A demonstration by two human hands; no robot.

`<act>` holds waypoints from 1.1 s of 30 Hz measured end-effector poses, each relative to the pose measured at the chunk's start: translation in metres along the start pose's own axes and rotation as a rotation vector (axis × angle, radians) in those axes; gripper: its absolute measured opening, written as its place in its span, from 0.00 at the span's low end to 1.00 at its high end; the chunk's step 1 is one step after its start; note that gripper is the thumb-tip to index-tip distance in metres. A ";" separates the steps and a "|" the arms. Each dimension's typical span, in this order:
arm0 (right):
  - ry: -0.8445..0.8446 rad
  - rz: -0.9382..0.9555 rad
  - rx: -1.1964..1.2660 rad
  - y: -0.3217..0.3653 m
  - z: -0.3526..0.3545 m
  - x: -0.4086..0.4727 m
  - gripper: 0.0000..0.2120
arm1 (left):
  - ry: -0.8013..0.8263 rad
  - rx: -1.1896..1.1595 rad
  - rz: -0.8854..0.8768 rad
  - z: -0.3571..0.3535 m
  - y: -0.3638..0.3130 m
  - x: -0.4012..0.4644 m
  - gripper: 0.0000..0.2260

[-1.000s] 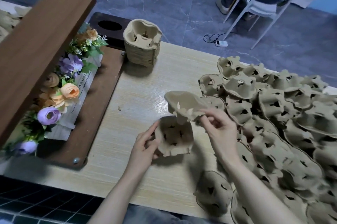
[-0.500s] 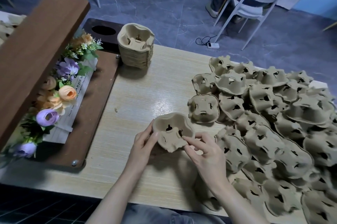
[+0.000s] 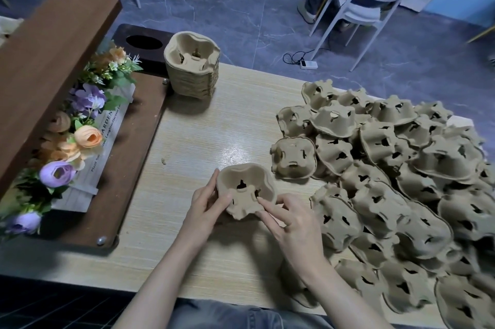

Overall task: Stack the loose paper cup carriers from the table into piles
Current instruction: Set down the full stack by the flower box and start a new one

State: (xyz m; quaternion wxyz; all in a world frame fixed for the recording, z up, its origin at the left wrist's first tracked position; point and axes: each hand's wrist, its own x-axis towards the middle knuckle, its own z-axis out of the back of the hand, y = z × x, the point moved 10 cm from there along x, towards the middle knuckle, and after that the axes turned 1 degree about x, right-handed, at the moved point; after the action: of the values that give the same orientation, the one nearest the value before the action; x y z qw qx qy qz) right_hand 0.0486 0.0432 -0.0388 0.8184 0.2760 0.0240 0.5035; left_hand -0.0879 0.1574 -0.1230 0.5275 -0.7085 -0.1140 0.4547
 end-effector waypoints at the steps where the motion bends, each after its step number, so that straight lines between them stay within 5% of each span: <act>1: 0.008 0.023 -0.008 0.001 -0.001 -0.001 0.14 | 0.001 0.006 0.000 0.000 0.000 0.000 0.28; 12: 0.180 -0.152 0.160 -0.028 -0.012 -0.013 0.23 | -0.065 0.091 -0.024 0.003 0.001 0.004 0.24; 21: 0.220 -0.192 0.259 -0.050 -0.008 0.013 0.15 | -0.077 0.124 -0.056 0.003 0.002 0.003 0.24; 27: 0.130 -0.288 0.137 -0.103 0.010 0.073 0.17 | -0.070 0.124 -0.072 0.003 0.002 0.001 0.24; 33: 0.375 -0.238 -0.006 -0.122 -0.013 0.106 0.27 | -0.097 0.099 -0.055 0.004 0.004 -0.001 0.23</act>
State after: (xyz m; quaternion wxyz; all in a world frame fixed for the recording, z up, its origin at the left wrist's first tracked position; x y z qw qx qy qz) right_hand 0.1951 0.0957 -0.0823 0.8541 0.1703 0.2065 0.4459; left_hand -0.0928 0.1573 -0.1257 0.5679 -0.6553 -0.1365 0.4790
